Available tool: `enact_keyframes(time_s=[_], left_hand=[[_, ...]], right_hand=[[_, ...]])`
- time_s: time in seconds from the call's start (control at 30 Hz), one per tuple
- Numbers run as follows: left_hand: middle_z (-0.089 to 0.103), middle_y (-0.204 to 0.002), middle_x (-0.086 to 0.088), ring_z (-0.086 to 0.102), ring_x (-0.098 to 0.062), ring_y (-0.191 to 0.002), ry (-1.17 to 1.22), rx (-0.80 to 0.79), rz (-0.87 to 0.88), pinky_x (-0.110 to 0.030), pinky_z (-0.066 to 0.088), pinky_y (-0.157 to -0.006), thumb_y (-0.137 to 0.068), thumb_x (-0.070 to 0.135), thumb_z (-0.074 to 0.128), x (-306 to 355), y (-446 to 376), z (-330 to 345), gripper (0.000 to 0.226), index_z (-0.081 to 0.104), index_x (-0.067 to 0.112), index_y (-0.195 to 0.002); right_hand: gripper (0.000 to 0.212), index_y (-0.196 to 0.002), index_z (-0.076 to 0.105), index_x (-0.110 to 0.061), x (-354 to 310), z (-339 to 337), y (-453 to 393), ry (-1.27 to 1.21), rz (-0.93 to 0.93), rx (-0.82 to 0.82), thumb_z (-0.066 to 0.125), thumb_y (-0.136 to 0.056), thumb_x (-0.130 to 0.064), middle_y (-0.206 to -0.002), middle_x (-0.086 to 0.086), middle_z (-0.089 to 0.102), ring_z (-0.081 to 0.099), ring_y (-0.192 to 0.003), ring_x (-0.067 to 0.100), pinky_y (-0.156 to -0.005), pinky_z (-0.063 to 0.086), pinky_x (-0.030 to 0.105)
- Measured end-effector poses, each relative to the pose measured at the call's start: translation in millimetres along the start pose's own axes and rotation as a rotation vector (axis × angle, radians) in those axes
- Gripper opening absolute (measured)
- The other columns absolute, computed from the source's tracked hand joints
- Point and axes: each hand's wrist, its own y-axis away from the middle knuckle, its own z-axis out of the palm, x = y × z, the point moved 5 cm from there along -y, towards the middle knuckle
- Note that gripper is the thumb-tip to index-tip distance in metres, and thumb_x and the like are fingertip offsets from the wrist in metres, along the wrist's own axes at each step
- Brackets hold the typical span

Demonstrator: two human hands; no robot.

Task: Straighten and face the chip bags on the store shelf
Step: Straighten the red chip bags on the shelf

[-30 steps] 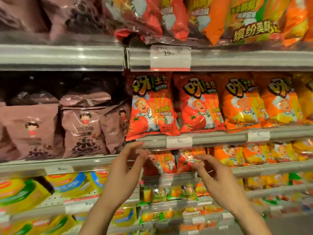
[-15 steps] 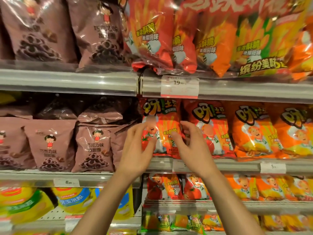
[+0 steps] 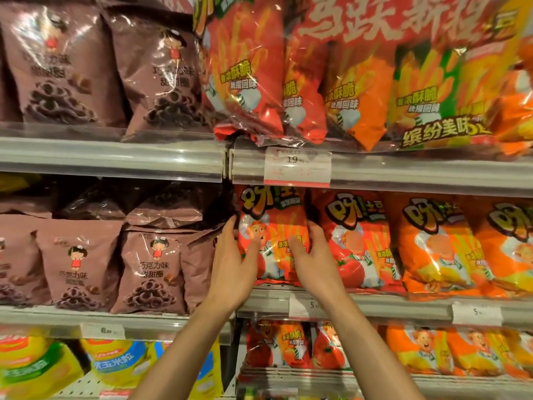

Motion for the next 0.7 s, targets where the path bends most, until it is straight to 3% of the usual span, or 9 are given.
enact_keyframes(time_s=[0.13, 0.23, 0.37, 0.47, 0.53, 0.7], left_hand=[[0.044, -0.151, 0.006, 0.041, -0.014, -0.138, 0.046, -0.09, -0.146, -0.04, 0.034, -0.115, -0.092, 0.06, 0.051, -6, -8, 2, 0.074, 0.025, 0.03, -0.153], [0.05, -0.146, 0.004, 0.046, -0.017, -0.134, 0.059, -0.159, -0.197, -0.039, 0.036, -0.112, -0.09, 0.067, 0.045, 1, -20, 1, 0.073, 0.031, 0.028, -0.151], [0.053, -0.132, 0.01, 0.051, -0.014, -0.123, 0.09, -0.234, -0.22, -0.034, 0.038, -0.098, -0.091, 0.067, 0.046, 6, -28, 1, 0.068, 0.037, 0.028, -0.145], [0.053, -0.133, 0.01, 0.05, -0.015, -0.125, 0.091, -0.252, -0.212, -0.037, 0.038, -0.1, -0.081, 0.077, 0.045, 7, -28, 2, 0.083, 0.033, 0.028, -0.146], [0.05, -0.129, 0.012, 0.048, -0.013, -0.123, 0.107, -0.254, -0.201, -0.033, 0.035, -0.097, -0.085, 0.074, 0.044, 8, -28, 5, 0.079, 0.029, 0.029, -0.147], [0.052, -0.14, 0.01, 0.048, -0.014, -0.129, 0.092, -0.193, -0.183, -0.039, 0.037, -0.107, -0.085, 0.075, 0.042, 6, -23, 11, 0.082, 0.021, 0.033, -0.152]], right_hand=[[0.061, -0.157, 0.02, -0.021, 5, 4, -2, 0.033, 0.084, -0.027, 0.044, -0.103, -0.032, -0.157, -0.001, 0.033, 0.035, -0.143, 0.02, -0.115, 0.031, 0.038], [0.067, -0.157, 0.02, -0.016, 0, 7, -10, 0.046, 0.08, 0.009, 0.045, -0.1, -0.041, -0.162, 0.004, 0.023, 0.031, -0.145, 0.024, -0.118, 0.03, 0.044], [0.085, -0.157, 0.016, -0.008, -6, 14, -18, 0.062, 0.062, 0.037, 0.05, -0.095, -0.056, -0.163, 0.01, 0.022, 0.026, -0.148, 0.026, -0.12, 0.026, 0.042], [0.087, -0.158, 0.014, -0.009, -5, 19, -20, 0.034, 0.094, 0.008, 0.05, -0.095, -0.057, -0.162, 0.01, 0.025, 0.028, -0.147, 0.027, -0.118, 0.027, 0.038], [0.088, -0.158, 0.014, -0.01, -4, 18, -19, 0.03, 0.089, 0.005, 0.049, -0.094, -0.059, -0.162, 0.009, 0.026, 0.029, -0.147, 0.026, -0.116, 0.028, 0.038], [0.087, -0.158, 0.011, -0.012, -1, 15, -14, 0.046, 0.078, 0.008, 0.043, -0.095, -0.063, -0.164, 0.009, 0.022, 0.025, -0.149, 0.025, -0.12, 0.025, 0.041]])
